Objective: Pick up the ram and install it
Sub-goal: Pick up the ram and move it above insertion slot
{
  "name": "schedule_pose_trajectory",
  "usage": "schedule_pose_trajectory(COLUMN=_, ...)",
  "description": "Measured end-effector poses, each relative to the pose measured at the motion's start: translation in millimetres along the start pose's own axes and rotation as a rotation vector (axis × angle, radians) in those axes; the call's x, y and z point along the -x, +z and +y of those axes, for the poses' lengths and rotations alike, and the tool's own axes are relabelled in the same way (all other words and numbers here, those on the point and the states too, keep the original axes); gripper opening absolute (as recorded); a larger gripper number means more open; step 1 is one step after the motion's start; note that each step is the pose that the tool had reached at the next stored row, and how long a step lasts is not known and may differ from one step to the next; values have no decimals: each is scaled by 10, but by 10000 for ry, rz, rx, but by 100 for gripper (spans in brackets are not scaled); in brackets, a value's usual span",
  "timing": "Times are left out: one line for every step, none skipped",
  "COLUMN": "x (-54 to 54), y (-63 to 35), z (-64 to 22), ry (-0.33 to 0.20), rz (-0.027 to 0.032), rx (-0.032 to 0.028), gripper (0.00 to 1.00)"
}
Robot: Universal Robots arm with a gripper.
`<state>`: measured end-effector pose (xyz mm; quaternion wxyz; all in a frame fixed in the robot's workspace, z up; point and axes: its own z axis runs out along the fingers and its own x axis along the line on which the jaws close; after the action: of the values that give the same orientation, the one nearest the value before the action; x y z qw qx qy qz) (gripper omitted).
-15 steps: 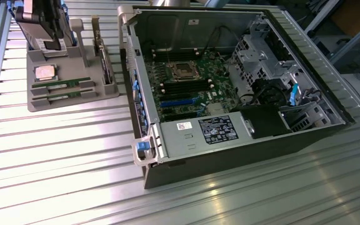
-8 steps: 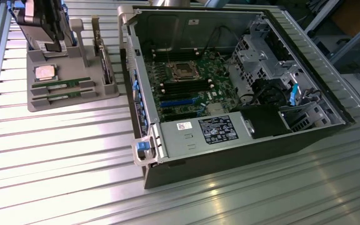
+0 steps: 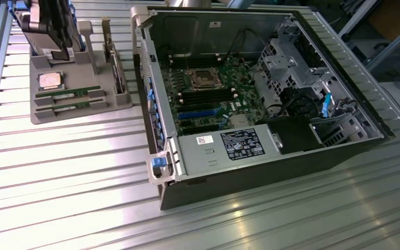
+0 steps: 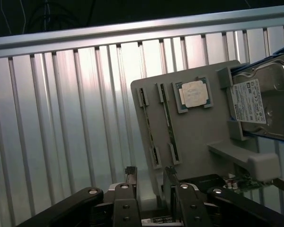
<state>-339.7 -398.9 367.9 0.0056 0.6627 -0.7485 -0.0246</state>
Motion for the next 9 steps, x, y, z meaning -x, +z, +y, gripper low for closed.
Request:
schedule_pose_trajectory(x=0, y=8, z=0, ry=0, rz=0, rx=0, gripper=36)
schedule_pose_trajectory(x=0, y=14, z=0, ry=0, rz=-1, rx=0, gripper=36)
schedule_pose_trajectory(x=0, y=21, z=-1, ry=0, rz=0, rx=0, gripper=36)
schedule_pose_trajectory(x=-1, y=30, z=-1, ry=0, rz=0, rx=0, gripper=36)
schedule_pose_trajectory(x=-1, y=37, z=-2, ry=0, rz=-1, rx=-1, gripper=36)
schedule_pose_trajectory(x=-1, y=43, z=-2, ry=0, rz=0, rx=0, gripper=36)
schedule_pose_trajectory(x=-1, y=47, z=-2, ry=0, rz=-1, rx=-1, gripper=36)
schedule_pose_trajectory(x=-1, y=55, z=-2, ry=0, rz=0, rx=0, gripper=36)
schedule_pose_trajectory(x=-2, y=70, z=-3, ry=0, rz=-1, rx=0, gripper=36)
